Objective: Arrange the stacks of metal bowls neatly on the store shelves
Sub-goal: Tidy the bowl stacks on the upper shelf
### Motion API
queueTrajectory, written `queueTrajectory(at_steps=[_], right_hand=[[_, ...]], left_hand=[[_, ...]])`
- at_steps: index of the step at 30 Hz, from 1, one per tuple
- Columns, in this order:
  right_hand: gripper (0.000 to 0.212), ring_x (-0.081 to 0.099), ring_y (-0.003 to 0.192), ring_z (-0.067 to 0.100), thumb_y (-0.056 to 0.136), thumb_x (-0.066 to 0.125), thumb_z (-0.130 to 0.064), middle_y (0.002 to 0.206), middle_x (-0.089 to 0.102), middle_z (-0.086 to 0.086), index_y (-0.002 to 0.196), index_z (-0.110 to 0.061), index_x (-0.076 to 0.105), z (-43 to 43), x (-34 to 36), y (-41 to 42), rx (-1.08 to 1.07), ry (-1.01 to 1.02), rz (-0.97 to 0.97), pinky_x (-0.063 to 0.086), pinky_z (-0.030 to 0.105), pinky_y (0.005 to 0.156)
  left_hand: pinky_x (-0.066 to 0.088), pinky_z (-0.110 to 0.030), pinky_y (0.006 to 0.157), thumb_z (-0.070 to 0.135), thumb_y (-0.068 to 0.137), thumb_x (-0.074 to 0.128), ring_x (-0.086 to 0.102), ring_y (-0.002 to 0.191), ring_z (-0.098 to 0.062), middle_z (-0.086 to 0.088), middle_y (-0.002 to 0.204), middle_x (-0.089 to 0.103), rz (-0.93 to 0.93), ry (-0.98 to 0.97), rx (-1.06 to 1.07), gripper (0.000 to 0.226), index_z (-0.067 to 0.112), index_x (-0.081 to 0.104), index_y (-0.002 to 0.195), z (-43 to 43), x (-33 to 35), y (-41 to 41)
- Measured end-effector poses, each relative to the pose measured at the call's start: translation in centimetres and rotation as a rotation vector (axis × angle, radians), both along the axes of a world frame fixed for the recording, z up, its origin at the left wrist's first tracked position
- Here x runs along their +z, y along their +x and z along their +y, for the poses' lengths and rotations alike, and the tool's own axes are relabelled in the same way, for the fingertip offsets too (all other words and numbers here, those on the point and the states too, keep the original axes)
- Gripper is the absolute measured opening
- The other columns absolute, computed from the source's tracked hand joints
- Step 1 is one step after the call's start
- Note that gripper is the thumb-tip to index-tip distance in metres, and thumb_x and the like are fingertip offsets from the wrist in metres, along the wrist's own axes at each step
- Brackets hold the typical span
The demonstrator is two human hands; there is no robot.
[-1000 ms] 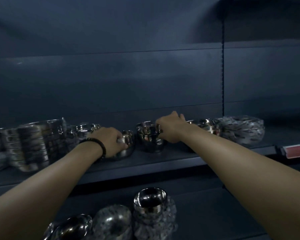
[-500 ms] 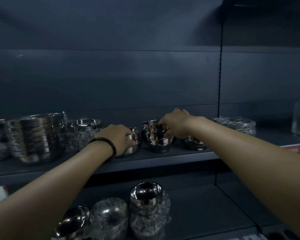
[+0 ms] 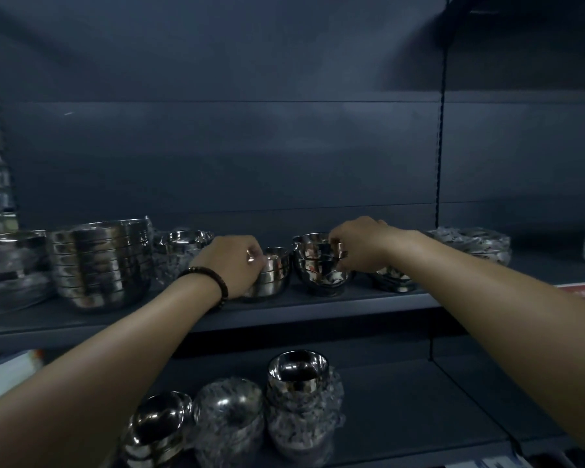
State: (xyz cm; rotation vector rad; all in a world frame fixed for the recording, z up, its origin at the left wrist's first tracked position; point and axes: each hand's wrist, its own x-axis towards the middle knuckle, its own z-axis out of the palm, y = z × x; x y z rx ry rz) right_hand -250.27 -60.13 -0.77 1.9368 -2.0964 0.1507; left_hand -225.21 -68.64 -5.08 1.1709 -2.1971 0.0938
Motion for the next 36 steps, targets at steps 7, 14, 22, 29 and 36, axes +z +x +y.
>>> queueTrajectory(at_steps=[7, 14, 22, 29, 36], right_hand=[[0.036, 0.051, 0.126, 0.036, 0.098, 0.057, -0.051, 0.123, 0.065, 0.007, 0.118, -0.022, 0.063, -2.2, 1.3, 7.4, 0.083, -0.3, -0.016, 0.041, 0.049, 0.105], [0.031, 0.057, 0.122, 0.033, 0.095, 0.063, -0.032, 0.127, 0.064, 0.007, 0.123, -0.019, 0.062, -9.4, -0.4, 17.7, 0.29, -0.167, -0.195, 0.048, 0.049, 0.104], [0.021, 0.039, 0.136, 0.037, 0.102, 0.052, -0.011, 0.137, 0.052, 0.011, 0.123, -0.015, 0.053, -16.9, -1.7, 22.7, 0.231, 0.012, -0.065, 0.035, 0.051, 0.113], [0.025, 0.056, 0.109, 0.032, 0.092, 0.053, 0.006, 0.103, 0.062, 0.005, 0.09, -0.018, 0.061, -19.0, -1.9, 23.2, 0.205, -0.006, -0.02, 0.027, 0.06, 0.117], [0.016, 0.062, 0.099, 0.031, 0.088, 0.079, -0.028, 0.091, 0.062, -0.003, 0.083, -0.027, 0.064, -17.5, -0.4, 23.7, 0.289, 0.026, -0.017, 0.046, 0.046, 0.09]], left_hand=[[0.055, -0.046, 0.092, 0.042, 0.092, 0.063, 0.065, 0.107, -0.034, -0.004, 0.119, 0.058, -0.018, -0.05, 0.274, 0.017, 0.036, 0.062, 0.108, -2.0, 1.2, 9.5], [0.058, -0.038, 0.079, 0.038, 0.085, 0.066, 0.068, 0.09, -0.025, 0.01, 0.093, 0.063, -0.006, -0.031, 0.328, 0.014, 0.04, 0.055, 0.094, -3.7, -0.9, 15.9], [0.059, -0.04, 0.08, 0.035, 0.089, 0.066, 0.067, 0.09, -0.021, 0.014, 0.09, 0.067, 0.061, -0.027, 0.291, 0.018, 0.041, 0.058, 0.104, -5.3, -3.6, 18.9], [0.059, -0.043, 0.083, 0.042, 0.09, 0.064, 0.066, 0.095, -0.021, 0.012, 0.097, 0.068, 0.044, 0.035, 0.243, 0.024, 0.041, 0.055, 0.112, -5.9, -4.9, 18.4], [0.058, -0.043, 0.087, 0.044, 0.089, 0.067, 0.066, 0.101, -0.023, 0.011, 0.102, 0.068, 0.09, 0.049, 0.243, 0.035, 0.036, 0.055, 0.121, -5.1, -5.2, 18.1]])
